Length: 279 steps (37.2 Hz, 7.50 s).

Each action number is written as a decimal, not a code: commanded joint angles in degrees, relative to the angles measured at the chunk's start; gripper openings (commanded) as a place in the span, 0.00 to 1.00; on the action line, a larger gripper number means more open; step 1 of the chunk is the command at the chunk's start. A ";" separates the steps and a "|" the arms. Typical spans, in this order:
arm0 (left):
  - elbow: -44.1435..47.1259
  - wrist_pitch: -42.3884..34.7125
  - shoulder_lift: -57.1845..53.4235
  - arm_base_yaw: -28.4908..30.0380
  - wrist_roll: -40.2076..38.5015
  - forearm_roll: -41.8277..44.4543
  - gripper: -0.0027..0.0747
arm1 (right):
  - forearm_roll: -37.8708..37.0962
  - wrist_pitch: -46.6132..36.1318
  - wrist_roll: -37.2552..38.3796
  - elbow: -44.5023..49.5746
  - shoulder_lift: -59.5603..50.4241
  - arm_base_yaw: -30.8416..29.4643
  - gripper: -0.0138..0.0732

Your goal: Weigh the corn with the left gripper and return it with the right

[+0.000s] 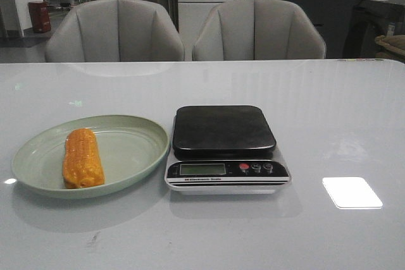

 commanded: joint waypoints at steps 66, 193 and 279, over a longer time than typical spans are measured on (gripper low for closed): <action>-36.76 15.45 47.73 -19.21 -0.65 -10.69 0.78 | -0.68 -4.50 -0.42 0.38 -1.04 -0.29 0.36; -49.84 13.05 66.32 -38.52 -2.66 -10.66 0.80 | -0.68 -4.50 -0.42 0.38 -1.04 -0.29 0.36; -23.64 25.57 4.37 -38.52 -1.60 -4.26 0.18 | 1.20 17.32 5.82 -32.02 43.71 4.85 0.57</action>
